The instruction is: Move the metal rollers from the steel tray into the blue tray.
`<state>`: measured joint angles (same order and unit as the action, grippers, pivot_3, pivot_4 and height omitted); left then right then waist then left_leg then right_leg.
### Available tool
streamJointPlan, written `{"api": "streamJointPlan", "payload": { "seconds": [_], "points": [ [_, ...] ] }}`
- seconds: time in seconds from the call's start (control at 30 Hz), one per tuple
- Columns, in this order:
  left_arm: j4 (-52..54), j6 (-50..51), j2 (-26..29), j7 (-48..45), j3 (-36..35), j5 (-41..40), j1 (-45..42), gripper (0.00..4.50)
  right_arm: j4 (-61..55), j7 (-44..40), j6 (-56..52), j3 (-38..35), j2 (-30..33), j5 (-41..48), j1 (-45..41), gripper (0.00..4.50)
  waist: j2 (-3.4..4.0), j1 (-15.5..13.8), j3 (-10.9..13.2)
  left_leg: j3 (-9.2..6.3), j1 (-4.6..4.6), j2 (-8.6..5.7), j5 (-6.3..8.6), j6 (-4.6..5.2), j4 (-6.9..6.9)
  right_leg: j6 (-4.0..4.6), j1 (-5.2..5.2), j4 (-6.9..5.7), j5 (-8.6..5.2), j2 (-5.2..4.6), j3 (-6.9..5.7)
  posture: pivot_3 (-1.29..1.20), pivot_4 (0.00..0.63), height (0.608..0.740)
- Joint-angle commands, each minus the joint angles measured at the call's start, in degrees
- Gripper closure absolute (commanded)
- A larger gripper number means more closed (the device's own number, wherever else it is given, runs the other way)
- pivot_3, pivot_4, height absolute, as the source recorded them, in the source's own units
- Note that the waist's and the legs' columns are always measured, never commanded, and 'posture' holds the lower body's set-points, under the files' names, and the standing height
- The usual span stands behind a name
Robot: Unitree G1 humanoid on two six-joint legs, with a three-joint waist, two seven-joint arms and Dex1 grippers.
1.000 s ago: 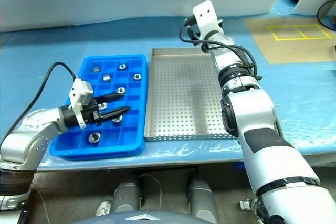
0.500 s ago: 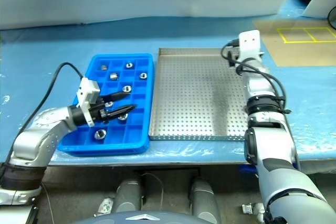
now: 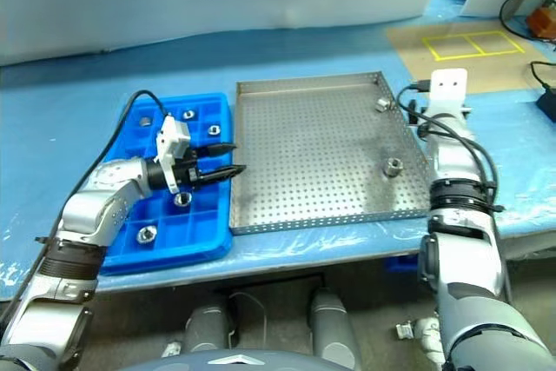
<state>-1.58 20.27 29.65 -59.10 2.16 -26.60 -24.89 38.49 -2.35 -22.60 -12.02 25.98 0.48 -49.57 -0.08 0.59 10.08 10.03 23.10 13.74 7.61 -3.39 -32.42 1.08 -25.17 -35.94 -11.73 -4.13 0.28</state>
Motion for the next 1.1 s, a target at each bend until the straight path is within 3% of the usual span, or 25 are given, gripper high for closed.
{"api": "streamJointPlan", "payload": {
  "seconds": [0.03, 0.2, 0.47, 1.1],
  "points": [
    [1.43, -1.11, -0.46, -0.05, -0.20, 0.19, -0.26, 1.41, 4.20, -1.20, 3.76, 2.20, -3.25, 0.10, -5.30, 0.43, 0.00, 0.09, 0.00, 0.00, 0.00, 0.00, 0.00, 0.01, -0.01, 0.01, 0.00, 0.00, 0.01, 0.00, 0.00, -0.21, 0.150, 0.740],
    [4.62, -0.32, -0.69, 1.39, -1.14, -0.35, 2.60, 1.41, 14.42, -0.72, 7.44, 2.80, -7.15, 0.23, -10.12, 0.43, 0.00, -0.74, 0.00, 0.00, 0.08, 0.00, 0.06, 0.11, -0.01, 0.03, 0.01, 0.08, 0.00, -0.04, -0.05, -0.15, 0.150, 0.740],
    [8.54, 0.83, 0.48, 3.67, -2.76, -0.97, 6.35, 1.41, 25.90, 3.01, 12.39, -0.39, -6.50, 1.92, -13.07, 0.43, 0.02, -2.90, 0.01, 0.00, 0.14, 0.00, 0.15, 0.25, -0.02, 0.04, 0.01, 0.14, -0.01, -0.07, -0.12, -0.11, 0.150, 0.740],
    [10.08, 1.30, -0.86, 4.97, -1.38, -0.61, 7.14, 1.41, 32.21, 8.08, 18.82, -4.80, -7.31, 5.82, -13.37, 0.43, 0.02, -2.94, 0.01, 0.00, 0.12, 0.01, 0.17, 0.27, -0.06, 0.04, 0.00, 0.04, -0.01, -0.07, -0.12, -0.11, 0.150, 0.740]
  ]
}}
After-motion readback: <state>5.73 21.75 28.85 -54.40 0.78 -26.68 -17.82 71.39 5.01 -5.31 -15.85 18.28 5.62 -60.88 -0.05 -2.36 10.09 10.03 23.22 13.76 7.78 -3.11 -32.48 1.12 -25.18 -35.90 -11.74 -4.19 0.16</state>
